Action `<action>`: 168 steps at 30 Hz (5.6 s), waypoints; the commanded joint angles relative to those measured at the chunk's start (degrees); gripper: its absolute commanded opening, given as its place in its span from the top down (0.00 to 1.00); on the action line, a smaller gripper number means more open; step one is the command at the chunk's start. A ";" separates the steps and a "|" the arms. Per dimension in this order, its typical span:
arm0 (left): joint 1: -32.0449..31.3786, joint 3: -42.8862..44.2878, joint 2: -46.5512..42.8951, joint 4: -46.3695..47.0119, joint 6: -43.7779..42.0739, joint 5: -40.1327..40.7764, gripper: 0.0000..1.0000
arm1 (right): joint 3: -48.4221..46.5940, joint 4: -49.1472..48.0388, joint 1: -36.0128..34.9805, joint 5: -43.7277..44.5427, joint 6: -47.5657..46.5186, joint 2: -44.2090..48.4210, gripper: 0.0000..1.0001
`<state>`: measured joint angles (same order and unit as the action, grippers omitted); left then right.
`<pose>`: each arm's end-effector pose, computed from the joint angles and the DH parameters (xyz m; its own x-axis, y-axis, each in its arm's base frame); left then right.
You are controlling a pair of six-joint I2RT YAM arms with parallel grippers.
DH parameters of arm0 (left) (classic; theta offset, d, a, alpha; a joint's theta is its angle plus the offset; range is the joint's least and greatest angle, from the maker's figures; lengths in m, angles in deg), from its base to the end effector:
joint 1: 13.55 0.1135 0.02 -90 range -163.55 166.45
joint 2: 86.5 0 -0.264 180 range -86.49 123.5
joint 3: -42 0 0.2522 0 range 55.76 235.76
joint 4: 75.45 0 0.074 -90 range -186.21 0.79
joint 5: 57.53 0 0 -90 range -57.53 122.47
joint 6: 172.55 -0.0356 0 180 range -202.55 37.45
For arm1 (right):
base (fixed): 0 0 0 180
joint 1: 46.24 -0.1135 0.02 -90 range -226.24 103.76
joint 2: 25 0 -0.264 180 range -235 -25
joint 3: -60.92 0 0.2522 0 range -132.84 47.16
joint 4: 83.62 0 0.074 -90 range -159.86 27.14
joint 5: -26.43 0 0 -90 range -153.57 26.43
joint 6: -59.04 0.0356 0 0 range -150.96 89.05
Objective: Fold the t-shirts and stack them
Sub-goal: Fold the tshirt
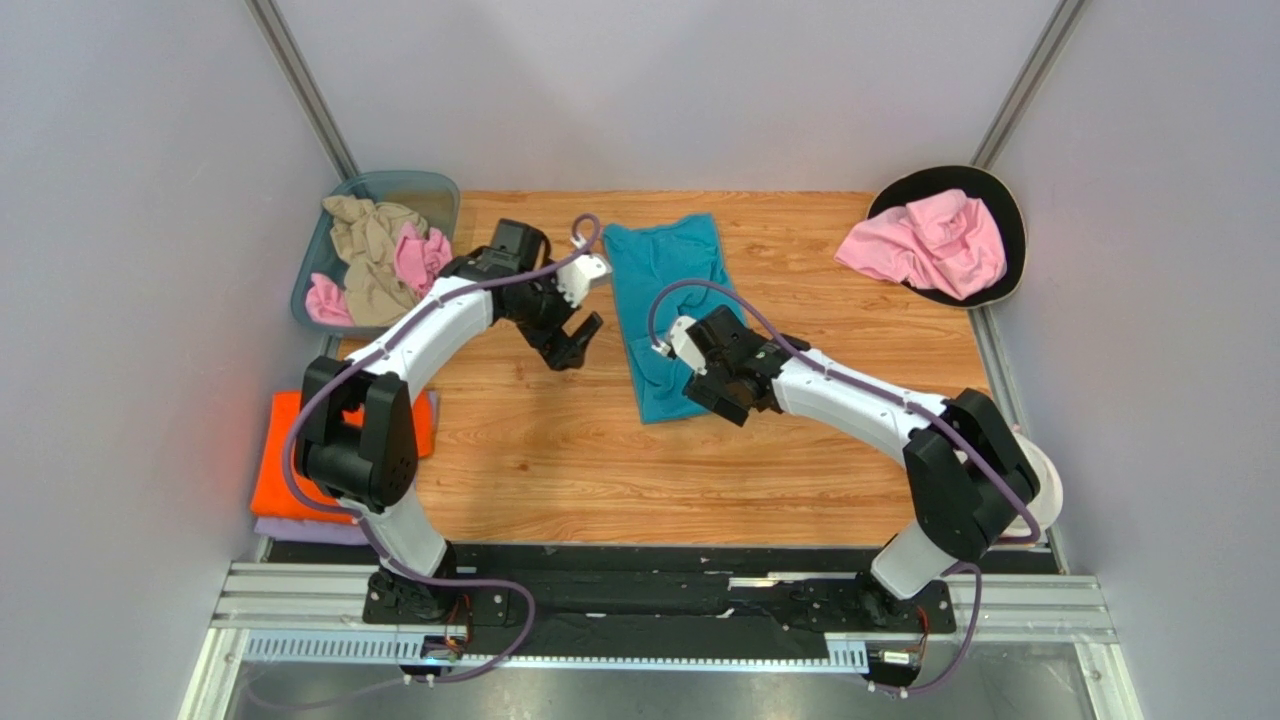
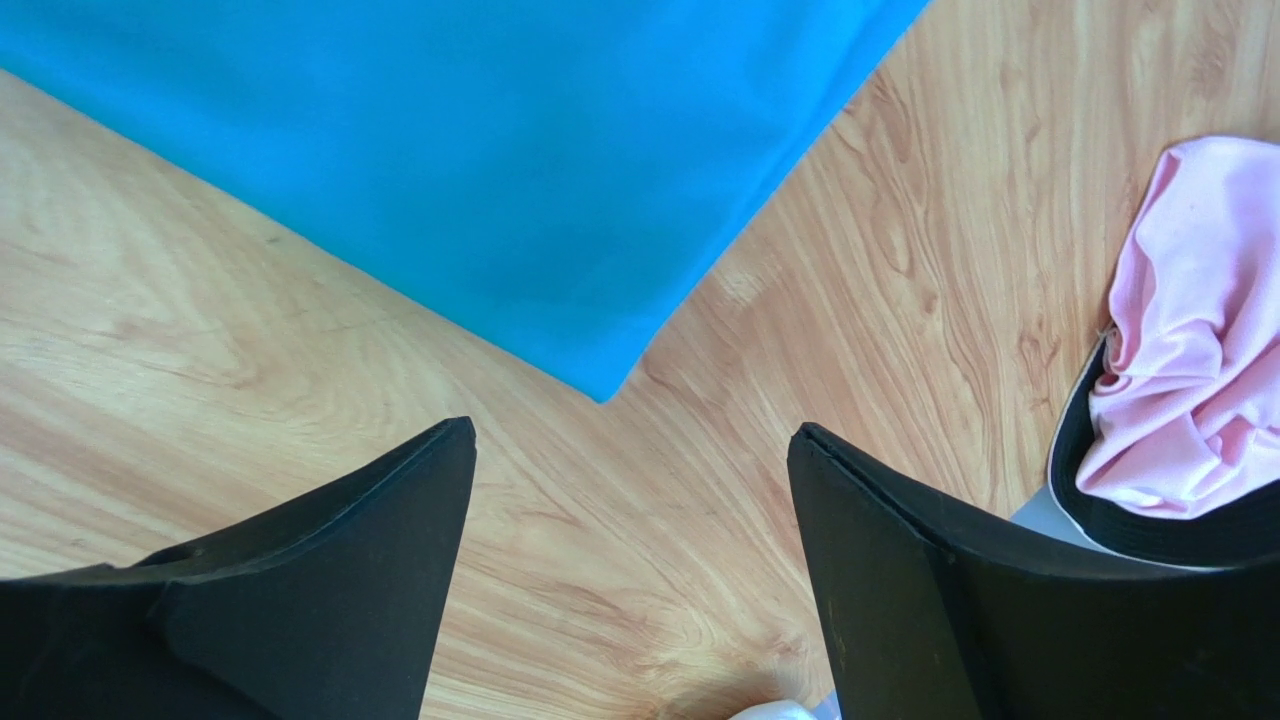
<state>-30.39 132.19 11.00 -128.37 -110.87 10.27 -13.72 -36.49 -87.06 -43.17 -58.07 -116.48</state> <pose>0.3385 -0.1165 0.2503 -0.5189 0.6160 -0.5927 0.7883 0.6130 -0.0532 0.2467 0.1967 0.2079 -0.3788 -0.8916 -0.2479 -0.7522 0.4527 -0.4788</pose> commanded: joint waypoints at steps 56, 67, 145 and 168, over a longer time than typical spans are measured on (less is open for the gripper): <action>-30.36 5.14 19.49 4.09 19.97 20.70 0.23 | 1.38 -1.81 25.61 -27.70 -5.67 -2.03 0.31; -30.18 1.27 17.38 5.58 17.42 21.40 0.67 | 2.17 -1.90 25.52 -28.58 -5.49 -2.38 0.32; -28.07 -15.43 -17.59 0.13 1.51 8.21 1.00 | 0.42 21.04 11.64 -37.19 -6.37 15.63 1.00; -15.68 -1.72 -2.31 7.69 -1.92 9.45 1.00 | -24.36 17.44 14.10 -30.16 -12.17 -6.16 1.00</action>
<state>-47.31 126.31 7.63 -122.12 -110.41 19.51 -32.50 -18.29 -74.32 -75.65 -68.23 -120.89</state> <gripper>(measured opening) 0.018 0.035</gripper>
